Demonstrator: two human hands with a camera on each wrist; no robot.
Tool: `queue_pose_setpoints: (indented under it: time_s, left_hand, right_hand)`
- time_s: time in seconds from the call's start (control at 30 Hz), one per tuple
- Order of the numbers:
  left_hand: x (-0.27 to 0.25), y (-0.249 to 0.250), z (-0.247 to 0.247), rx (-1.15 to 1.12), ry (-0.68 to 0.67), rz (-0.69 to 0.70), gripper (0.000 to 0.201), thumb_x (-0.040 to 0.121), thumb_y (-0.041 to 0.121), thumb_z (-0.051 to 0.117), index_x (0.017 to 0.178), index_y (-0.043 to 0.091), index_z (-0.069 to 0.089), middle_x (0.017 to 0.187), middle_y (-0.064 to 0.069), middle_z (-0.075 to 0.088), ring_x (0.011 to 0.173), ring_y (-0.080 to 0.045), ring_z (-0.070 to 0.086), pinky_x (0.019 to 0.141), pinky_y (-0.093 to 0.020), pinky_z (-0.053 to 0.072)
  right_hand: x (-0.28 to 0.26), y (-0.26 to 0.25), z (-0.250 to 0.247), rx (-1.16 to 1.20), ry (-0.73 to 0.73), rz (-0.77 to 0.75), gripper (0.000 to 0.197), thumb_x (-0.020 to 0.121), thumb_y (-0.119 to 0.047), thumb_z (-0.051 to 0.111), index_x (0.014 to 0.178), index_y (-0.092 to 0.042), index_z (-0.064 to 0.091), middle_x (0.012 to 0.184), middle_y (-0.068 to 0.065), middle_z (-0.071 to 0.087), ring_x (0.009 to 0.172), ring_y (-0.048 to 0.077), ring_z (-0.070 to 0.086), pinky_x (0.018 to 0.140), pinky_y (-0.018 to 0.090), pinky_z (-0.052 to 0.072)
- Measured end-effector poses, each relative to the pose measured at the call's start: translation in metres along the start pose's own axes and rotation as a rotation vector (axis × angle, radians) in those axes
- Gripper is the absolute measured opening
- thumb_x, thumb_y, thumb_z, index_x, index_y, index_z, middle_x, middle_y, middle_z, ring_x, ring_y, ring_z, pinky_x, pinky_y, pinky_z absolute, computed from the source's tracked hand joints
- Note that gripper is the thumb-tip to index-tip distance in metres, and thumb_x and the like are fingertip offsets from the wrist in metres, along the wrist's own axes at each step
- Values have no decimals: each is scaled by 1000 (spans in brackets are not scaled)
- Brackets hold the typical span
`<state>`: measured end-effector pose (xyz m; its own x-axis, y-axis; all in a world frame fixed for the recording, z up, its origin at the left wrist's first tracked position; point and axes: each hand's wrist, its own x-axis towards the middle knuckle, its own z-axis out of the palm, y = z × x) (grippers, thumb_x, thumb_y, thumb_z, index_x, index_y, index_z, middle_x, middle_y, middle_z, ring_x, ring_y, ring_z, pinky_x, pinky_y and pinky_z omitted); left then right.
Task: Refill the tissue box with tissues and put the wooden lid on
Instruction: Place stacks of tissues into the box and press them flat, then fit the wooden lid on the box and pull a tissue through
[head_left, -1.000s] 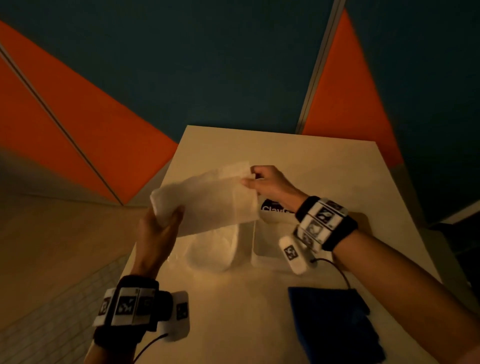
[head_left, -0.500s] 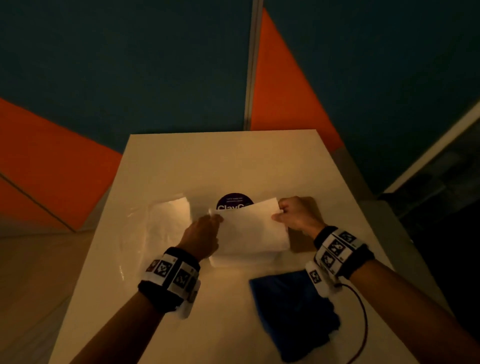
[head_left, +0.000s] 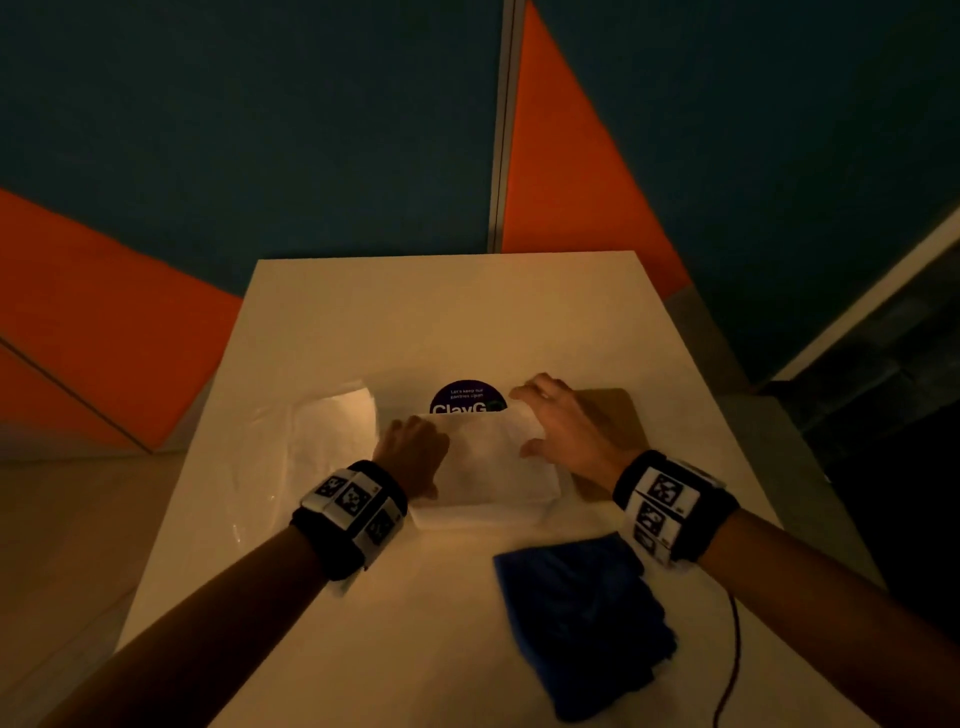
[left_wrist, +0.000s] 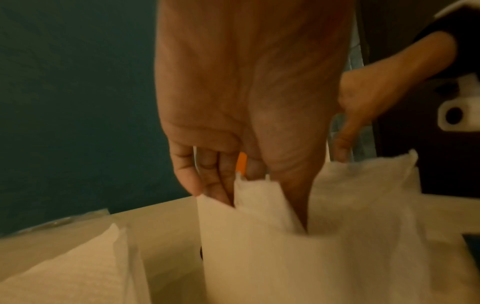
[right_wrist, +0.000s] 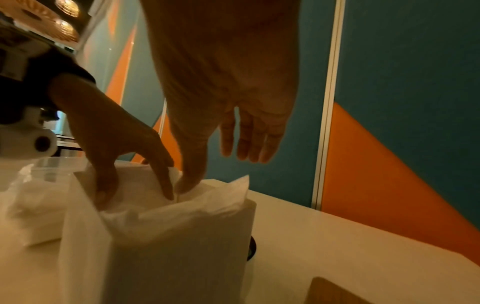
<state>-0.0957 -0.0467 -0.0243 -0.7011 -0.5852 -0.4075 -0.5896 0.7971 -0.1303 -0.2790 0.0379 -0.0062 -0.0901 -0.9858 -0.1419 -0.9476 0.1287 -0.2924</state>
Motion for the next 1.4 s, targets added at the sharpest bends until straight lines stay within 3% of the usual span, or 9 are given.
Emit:
queue_pose_setpoints:
  time_s: [0.17,0.33,0.57,0.9,1.0,1.1,1.17,1.3,1.4]
  left_hand:
    - [-8,-14,-14,13,94,29,70,80,50,62,136,15,40,141,-8,35,125,-26,37,103,-39,38]
    - [-5,-23,-19,111,-42,60,68,76,54,64,128,13,49,127,-3,52,117,-23,40,99,-36,34]
    - [2,-16,-13,128,-133,51,67,70,60,67,119,15,56,123,-1,56,113,-23,42,96,-33,37]
    - [11,-9,-4,138,-150,46,68,70,53,70,123,14,55,132,-4,48,118,-28,38,100,-37,36]
    - [6,-17,-3,45,-121,71,74,73,55,67,132,15,48,141,-5,42,129,-30,32,108,-41,31]
    - [-5,-28,-9,-197,-65,56,74,77,55,64,139,22,40,148,-1,36,139,-25,24,116,-41,19]
    - [-13,-34,-12,-328,35,50,67,79,52,63,137,25,41,147,0,39,136,-20,30,114,-38,22]
    - [-27,-37,-12,-474,158,39,57,80,49,63,131,27,48,142,-1,45,127,-19,43,108,-36,36]
    - [-35,-33,-9,-541,234,45,53,81,45,65,128,25,51,137,-1,50,123,-19,48,104,-36,41]
  right_hand:
    - [-5,4,-4,-249,-300,-164,76,79,-39,71,144,-16,39,155,7,30,139,25,32,116,37,26]
    - [-1,5,-1,-398,-426,-188,78,86,-44,62,149,-12,29,159,11,20,147,24,16,121,41,7]
    - [-2,10,5,-409,-349,-216,71,81,-47,66,137,-9,46,142,14,46,128,29,43,107,37,31]
    - [7,10,19,-411,-405,-165,68,79,-39,69,137,-12,47,144,13,44,132,30,40,112,42,26]
    - [-4,12,12,-80,-357,-66,64,86,-37,64,142,-17,42,151,6,38,140,24,32,118,41,20]
    - [-19,28,3,312,30,146,40,94,-28,55,134,-20,52,138,2,52,127,21,49,108,38,40]
    - [-25,46,7,366,173,380,32,97,-23,50,128,-18,55,131,6,58,118,24,55,99,37,46]
    - [-31,68,43,252,-151,665,56,89,-29,60,139,-12,42,134,11,55,122,31,53,99,36,45]
    - [-32,68,57,225,-130,647,77,81,-32,69,145,-7,33,128,15,59,118,32,55,96,36,45]
